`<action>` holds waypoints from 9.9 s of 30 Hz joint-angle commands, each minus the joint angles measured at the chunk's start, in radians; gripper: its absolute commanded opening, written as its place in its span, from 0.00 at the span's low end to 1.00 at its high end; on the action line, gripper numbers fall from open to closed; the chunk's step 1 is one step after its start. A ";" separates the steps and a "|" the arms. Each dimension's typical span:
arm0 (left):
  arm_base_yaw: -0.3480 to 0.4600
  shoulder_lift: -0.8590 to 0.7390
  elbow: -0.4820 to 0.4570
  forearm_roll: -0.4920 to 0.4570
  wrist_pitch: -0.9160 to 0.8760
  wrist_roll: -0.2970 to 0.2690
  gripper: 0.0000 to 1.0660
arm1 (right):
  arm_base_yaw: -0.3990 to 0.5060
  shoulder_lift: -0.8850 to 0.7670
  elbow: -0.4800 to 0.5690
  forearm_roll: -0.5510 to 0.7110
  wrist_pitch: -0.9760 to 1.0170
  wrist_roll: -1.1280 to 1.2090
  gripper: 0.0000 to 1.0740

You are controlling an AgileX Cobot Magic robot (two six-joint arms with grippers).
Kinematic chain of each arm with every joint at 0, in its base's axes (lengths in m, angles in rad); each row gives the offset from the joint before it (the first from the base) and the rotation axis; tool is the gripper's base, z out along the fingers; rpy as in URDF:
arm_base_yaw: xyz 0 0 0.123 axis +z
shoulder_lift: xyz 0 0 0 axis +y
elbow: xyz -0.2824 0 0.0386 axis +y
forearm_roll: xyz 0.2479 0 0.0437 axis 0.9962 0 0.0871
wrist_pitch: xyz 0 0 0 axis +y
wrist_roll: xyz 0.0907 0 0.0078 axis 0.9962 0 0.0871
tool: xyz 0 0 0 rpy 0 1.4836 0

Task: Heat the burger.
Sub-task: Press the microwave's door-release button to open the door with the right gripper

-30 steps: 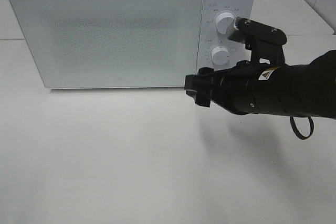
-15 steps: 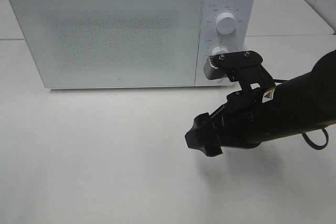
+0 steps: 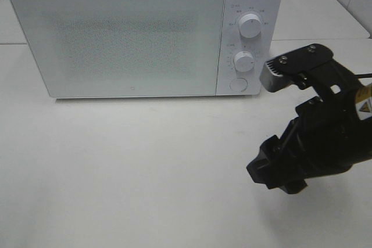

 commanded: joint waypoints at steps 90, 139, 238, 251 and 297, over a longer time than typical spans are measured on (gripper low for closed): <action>0.003 -0.018 0.004 -0.002 -0.014 0.000 0.94 | -0.438 -0.789 0.023 -0.130 0.129 0.013 0.68; 0.003 -0.019 0.004 -0.002 -0.014 0.000 0.94 | -0.225 0.287 0.301 0.273 -1.396 -0.252 0.68; 0.003 -0.019 0.004 -0.002 -0.014 0.000 0.94 | 0.024 0.881 -0.133 0.752 -1.519 1.288 0.00; 0.003 -0.019 0.004 -0.002 -0.014 0.000 0.94 | -0.014 0.946 -0.211 0.728 -1.496 1.279 0.00; 0.003 -0.019 0.004 -0.002 -0.014 0.000 0.94 | -0.068 1.032 -0.419 0.733 -1.523 1.218 0.00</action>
